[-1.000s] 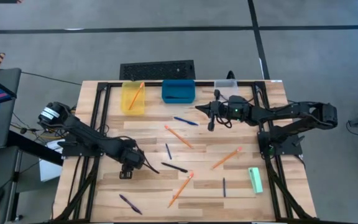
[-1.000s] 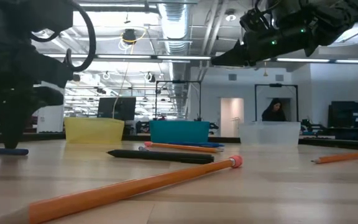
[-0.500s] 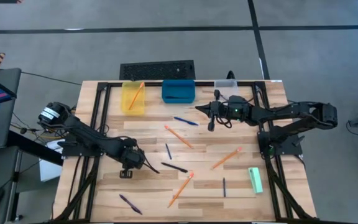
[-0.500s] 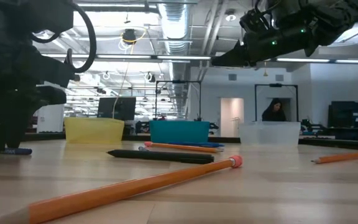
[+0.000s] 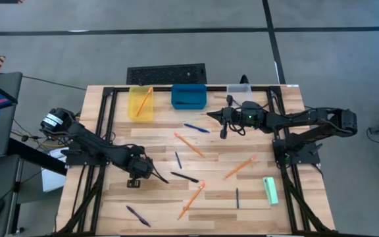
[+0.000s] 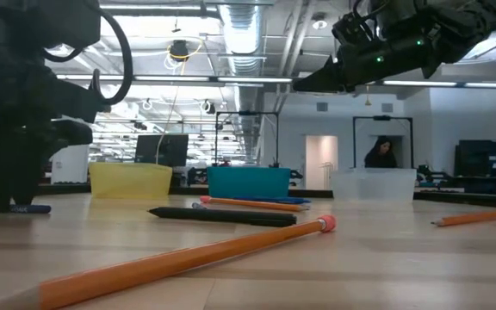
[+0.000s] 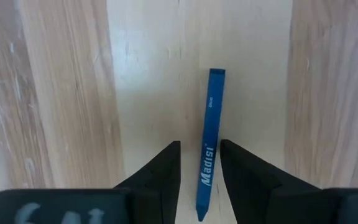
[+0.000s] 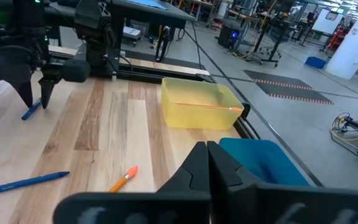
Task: Sort crayons/erasers/pens/pencils in bins
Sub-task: Put the blue crayon into the transparent white bin
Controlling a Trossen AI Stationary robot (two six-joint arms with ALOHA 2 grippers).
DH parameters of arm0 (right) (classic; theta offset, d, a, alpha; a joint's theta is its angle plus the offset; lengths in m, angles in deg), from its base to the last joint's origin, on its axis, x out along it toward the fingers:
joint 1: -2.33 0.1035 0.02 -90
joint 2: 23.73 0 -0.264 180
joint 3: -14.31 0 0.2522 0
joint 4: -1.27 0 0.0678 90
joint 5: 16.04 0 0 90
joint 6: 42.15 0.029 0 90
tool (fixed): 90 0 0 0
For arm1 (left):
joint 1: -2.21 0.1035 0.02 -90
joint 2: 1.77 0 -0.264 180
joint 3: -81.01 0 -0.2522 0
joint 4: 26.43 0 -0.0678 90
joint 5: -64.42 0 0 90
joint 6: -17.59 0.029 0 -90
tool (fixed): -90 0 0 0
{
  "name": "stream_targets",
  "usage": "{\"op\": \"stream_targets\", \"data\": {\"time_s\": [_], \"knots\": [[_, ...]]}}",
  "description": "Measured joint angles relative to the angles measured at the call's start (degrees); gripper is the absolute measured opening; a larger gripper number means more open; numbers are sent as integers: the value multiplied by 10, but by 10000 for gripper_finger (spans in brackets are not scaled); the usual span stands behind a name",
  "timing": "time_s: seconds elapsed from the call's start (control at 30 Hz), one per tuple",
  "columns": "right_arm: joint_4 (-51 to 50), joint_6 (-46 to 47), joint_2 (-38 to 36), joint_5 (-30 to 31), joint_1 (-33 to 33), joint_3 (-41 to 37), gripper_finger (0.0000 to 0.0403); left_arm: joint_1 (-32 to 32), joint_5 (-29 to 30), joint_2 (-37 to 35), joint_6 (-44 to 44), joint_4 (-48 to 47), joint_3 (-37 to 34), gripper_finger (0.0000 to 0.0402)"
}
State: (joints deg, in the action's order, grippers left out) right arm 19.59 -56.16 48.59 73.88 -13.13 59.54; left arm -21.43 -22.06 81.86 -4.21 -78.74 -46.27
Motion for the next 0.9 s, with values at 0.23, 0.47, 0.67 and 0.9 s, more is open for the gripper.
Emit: {"op": "stream_targets", "data": {"time_s": [0.23, 0.47, 0.67, 0.9], "knots": [[-2, 0, 0, 0, 0, 0, 2, -4, -4, 34, 3, 1, 6, 107], [-2, -1, 0, 0, 0, 0, 4, -8, 13, 64, 1, -30, 34, 104], [-3, -2, 0, 0, 0, 0, 2, -8, 8, 67, 11, -30, 44, 53], [-5, 0, 0, -1, 0, 0, 3, -7, 0, 66, 11, -30, 44, 12]]}}
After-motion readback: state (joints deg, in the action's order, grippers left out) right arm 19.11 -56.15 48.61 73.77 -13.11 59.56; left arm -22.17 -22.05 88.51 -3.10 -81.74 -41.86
